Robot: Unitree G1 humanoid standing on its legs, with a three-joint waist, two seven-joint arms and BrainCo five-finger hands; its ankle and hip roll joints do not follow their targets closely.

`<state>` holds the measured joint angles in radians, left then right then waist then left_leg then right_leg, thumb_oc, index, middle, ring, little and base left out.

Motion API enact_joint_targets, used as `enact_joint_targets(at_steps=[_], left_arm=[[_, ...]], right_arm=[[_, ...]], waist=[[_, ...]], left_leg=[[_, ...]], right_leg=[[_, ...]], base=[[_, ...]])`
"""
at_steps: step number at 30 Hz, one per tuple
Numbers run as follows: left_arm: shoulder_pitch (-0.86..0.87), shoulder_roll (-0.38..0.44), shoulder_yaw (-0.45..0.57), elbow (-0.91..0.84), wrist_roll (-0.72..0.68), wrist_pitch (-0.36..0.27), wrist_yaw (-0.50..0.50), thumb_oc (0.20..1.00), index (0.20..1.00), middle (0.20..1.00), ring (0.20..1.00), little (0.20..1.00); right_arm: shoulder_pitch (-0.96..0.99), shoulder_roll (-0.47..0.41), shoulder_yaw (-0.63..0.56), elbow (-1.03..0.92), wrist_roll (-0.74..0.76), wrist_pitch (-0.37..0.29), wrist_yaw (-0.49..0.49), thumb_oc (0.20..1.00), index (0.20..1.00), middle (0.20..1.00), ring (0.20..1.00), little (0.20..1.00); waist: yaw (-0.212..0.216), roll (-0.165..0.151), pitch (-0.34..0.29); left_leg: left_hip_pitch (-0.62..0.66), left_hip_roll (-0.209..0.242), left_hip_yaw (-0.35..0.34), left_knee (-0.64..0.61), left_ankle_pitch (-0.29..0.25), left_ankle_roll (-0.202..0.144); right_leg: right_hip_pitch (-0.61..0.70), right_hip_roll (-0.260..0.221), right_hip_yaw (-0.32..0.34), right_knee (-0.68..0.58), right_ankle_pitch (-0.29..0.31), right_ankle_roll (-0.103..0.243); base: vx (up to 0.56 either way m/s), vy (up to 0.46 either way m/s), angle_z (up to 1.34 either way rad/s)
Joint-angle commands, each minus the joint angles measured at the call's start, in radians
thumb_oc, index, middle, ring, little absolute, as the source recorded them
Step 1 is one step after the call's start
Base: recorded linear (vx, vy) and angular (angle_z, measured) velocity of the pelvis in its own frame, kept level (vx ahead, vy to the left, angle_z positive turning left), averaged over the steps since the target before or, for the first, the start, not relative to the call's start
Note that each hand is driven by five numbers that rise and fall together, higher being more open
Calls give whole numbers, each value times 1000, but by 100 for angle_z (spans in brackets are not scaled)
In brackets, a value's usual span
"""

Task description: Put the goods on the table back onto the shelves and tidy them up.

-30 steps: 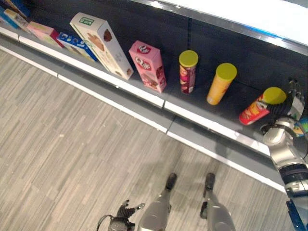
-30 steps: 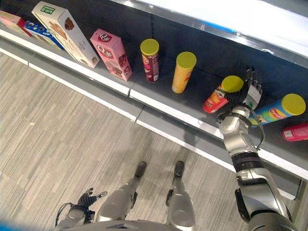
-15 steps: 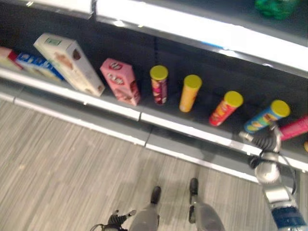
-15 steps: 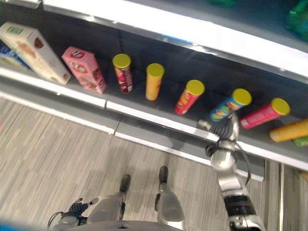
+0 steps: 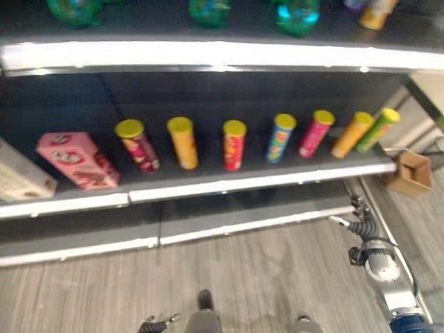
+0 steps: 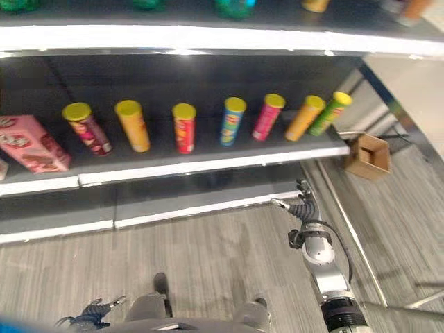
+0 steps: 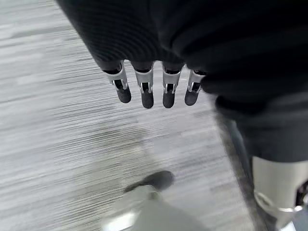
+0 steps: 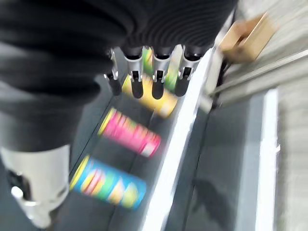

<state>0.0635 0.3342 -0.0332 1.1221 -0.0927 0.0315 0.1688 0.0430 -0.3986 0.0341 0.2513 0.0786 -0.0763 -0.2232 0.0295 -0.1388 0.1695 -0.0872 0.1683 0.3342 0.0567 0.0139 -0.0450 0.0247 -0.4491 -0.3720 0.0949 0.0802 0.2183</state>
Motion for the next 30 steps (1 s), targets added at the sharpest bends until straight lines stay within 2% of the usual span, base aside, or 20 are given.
enact_joint_targets(at_steps=[1,3,7,8,9,10,11,12,13,15,16,17,18,19,21,23,25,26,27,30], left_arm=[[-7,6,18,-15,7,-15,3,1000,1000,1000,1000,1000],[-3,10,15,-41,4,-19,1,1000,1000,1000,1000,1000],[-3,10,15,-41,4,-19,1,1000,1000,1000,1000,1000],[-1,10,16,-60,-11,-27,-10,1000,1000,1000,1000,1000],[4,-5,20,-72,-42,-31,-19,1000,1000,1000,1000,1000],[8,-14,18,-74,-45,-32,-24,1000,1000,1000,1000,1000],[6,-27,25,-77,-61,-29,-22,1000,1000,1000,1000,1000],[4,-39,23,-71,-76,-32,-21,1000,1000,1000,1000,1000],[3,-39,23,-70,-77,-32,-21,1000,1000,1000,1000,1000],[10,-47,11,-59,-72,-38,-30,1000,1000,1000,1000,1000],[12,-50,-4,-57,-67,-40,-36,1000,1000,1000,1000,1000],[12,-50,-4,-57,-67,-40,-36,1000,1000,1000,1000,1000],[14,-55,-24,-61,-64,-42,-39,1000,1000,1000,1000,1000],[14,-56,-25,-61,-64,-42,-38,1000,1000,1000,1000,1000],[13,-58,-36,-56,-58,-41,-47,1000,1000,1000,1000,1000],[13,-58,-36,-53,-56,-39,-48,1000,1000,1000,1000,1000],[20,-59,-32,-50,-56,-36,-49,1000,1000,1000,1000,1000],[32,-60,-20,-51,-55,-33,-54,1000,1000,1000,1000,1000],[48,-61,-6,-44,-52,-33,-50,1000,1000,1000,1000,1000],[48,-57,16,-30,-58,-32,-40,1000,1000,1000,1000,1000]], right_arm=[[-26,-77,-107,-38,-8,-1,-34,1000,1000,1000,1000,1000],[-13,-89,-144,-50,-8,7,-43,1000,1000,1000,1000,1000],[-13,-89,-144,-50,-8,7,-43,1000,1000,1000,1000,1000],[-12,-102,-170,-45,-12,10,-61,1000,1000,1000,1000,1000],[13,-137,-245,-52,24,-1,-105,1000,1000,1000,1000,1000],[13,-145,-256,-53,35,-5,-116,1000,1000,1000,1000,1000],[7,-160,-279,-59,57,-10,-137,1000,1000,1000,1000,1000],[-18,-168,-274,-54,75,-15,-152,1000,1000,1000,1000,1000],[-19,-168,-274,-54,75,-15,-152,1000,1000,1000,1000,1000],[-49,-186,-267,-41,71,-14,-156,1000,1000,1000,1000,1000],[-76,-198,-262,-17,75,-13,-162,1000,1000,1000,1000,1000],[-76,-198,-262,-16,75,-13,-162,1000,1000,1000,1000,1000],[-105,-219,-259,3,71,-12,-178,1000,1000,1000,1000,1000],[-106,-220,-259,4,72,-13,-178,1000,1000,1000,1000,1000],[-153,-234,-237,26,69,-15,-198,1000,1000,1000,1000,1000],[-169,-241,-233,33,62,-15,-207,1000,1000,1000,1000,1000],[-184,-244,-225,25,56,-9,-210,1000,1000,1000,1000,1000],[-191,-248,-218,20,43,-2,-203,1000,1000,1000,1000,1000],[-198,-246,-202,8,6,3,-199,1000,1000,1000,1000,1000],[-198,-235,-196,-7,-19,8,-192,1000,1000,1000,1000,1000]], waist=[[11,14,-9],[10,15,-16],[10,15,-16],[4,20,-21],[-30,50,-19],[-35,63,-17],[-32,82,-2],[-22,74,17],[-25,74,17],[2,47,31],[16,54,34],[14,52,32],[23,75,28],[24,74,27],[53,100,31],[63,108,33],[76,118,37],[82,124,31],[86,123,24],[98,99,15]], left_leg=[[13,13,-57,28,-114,-25],[25,56,-30,22,-89,-60],[25,56,-30,22,-89,-60],[33,105,-16,14,-65,-88],[48,215,-7,41,27,-140],[55,238,-8,58,52,-148],[50,262,-44,118,125,-156],[17,211,-129,169,105,-110],[12,211,-133,173,103,-109],[-56,27,-293,213,-36,-68],[-72,-57,-333,168,-79,-54],[-75,-61,-333,163,-73,-52],[-119,-109,-319,85,-22,-36],[-116,-110,-317,78,-19,-36],[-196,-169,-286,-49,65,-38],[-216,-177,-257,-94,90,-46],[-229,-174,-209,-107,114,-54],[-212,-166,-189,-116,120,-42],[-189,-157,-186,-120,150,-21],[-166,-154,-178,-108,143,-11]], right_leg=[[-67,40,18,-22,170,36],[-52,68,-14,-52,133,38],[-52,68,-14,-52,133,38],[-43,110,-25,-78,21,22],[-27,239,1,-108,-84,-44],[-13,272,5,-126,-97,-61],[16,324,29,-161,-113,-89],[13,337,50,-171,-114,-119],[12,336,47,-172,-113,-118],[11,336,91,-178,-114,-122],[16,355,116,-181,-119,-119],[12,352,114,-181,-118,-118],[17,379,127,-182,-122,-118],[15,378,129,-182,-123,-118],[34,426,146,-182,-138,-121],[48,441,156,-182,-152,-122],[76,461,167,-182,-173,-126],[90,471,180,-182,-183,-124],[121,481,202,-182,-201,-129],[150,468,223,-166,-223,-132]], base=[[25,-368,-63],[2,-336,-102],[3,-102,-51],[96,-872,4],[127,-1008,4],[170,-976,3],[49,-547,-62],[18,-408,-70],[-27,-260,-74],[87,-225,-23],[112,-177,-37],[217,-122,-45],[123,-15,-93],[171,-19,-88],[172,-27,-46],[202,-6,-24],[279,50,-44],[428,145,-30],[440,176,-44],[261,100,-89]])
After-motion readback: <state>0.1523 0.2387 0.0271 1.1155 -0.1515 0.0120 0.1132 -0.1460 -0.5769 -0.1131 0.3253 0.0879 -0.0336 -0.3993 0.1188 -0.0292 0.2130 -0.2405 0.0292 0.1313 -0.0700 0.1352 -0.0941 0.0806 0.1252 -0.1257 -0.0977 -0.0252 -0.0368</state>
